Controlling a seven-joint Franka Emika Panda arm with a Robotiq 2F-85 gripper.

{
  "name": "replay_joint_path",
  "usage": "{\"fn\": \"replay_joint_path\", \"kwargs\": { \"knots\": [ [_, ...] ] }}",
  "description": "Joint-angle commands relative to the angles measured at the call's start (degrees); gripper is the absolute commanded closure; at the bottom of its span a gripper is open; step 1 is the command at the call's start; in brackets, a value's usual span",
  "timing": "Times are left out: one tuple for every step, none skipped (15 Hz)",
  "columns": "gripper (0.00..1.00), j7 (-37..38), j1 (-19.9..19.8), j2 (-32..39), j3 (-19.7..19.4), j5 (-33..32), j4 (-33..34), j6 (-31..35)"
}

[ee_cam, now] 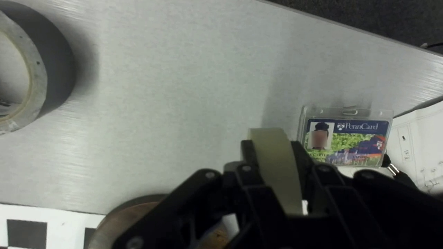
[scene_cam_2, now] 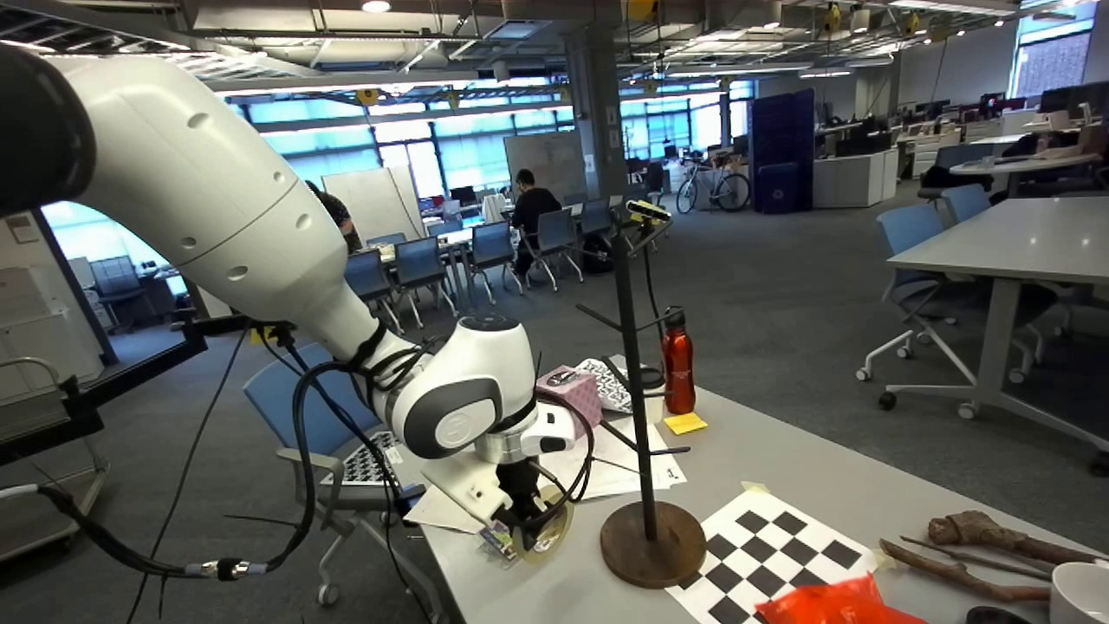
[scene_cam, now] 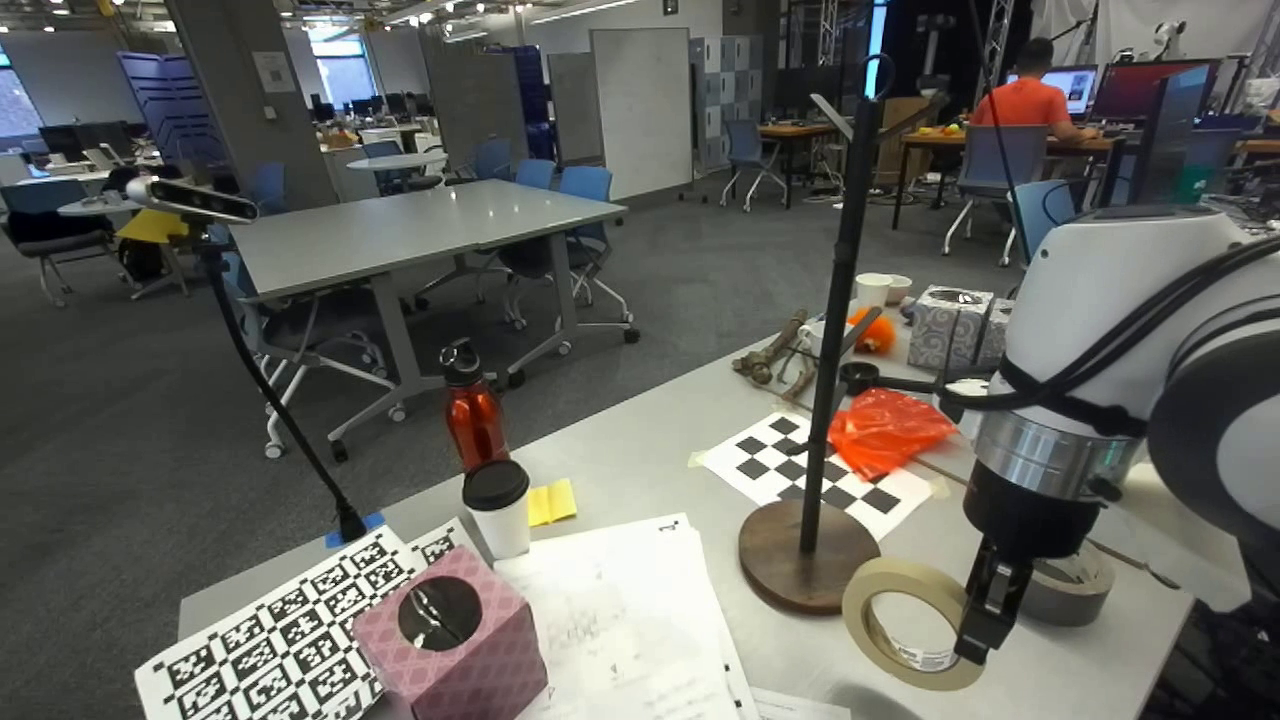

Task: Put the masking tape on the table

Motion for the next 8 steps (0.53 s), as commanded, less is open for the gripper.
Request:
{"fn": "replay_joint_path", "kwargs": {
  "knots": [
    [0.93, -2.16, 3.85, 2.41, -2.96, 3.84, 3.45, -2.42],
    [0.93, -2.02, 4.29, 2.95, -3.21, 4.44, 3.85, -2.54],
    [0.93, -1.88, 4.68, 3.40, -3.44, 4.91, 4.20, -2.74],
    [0.93, -1.67, 5.04, 3.83, -3.68, 5.31, 4.54, -3.05],
    [0.93, -1.38, 5.43, 4.17, -3.99, 5.43, 4.75, -3.36],
    [0.93, -0.74, 6.07, 4.43, -4.65, 5.03, 4.96, -3.86],
    [0.93, -0.20, 6.67, 4.64, -5.29, 4.50, 5.07, -4.14],
    [0.93, 0.73, 7.59, 4.80, -6.33, 3.47, 5.17, -4.45]
  ]
}}
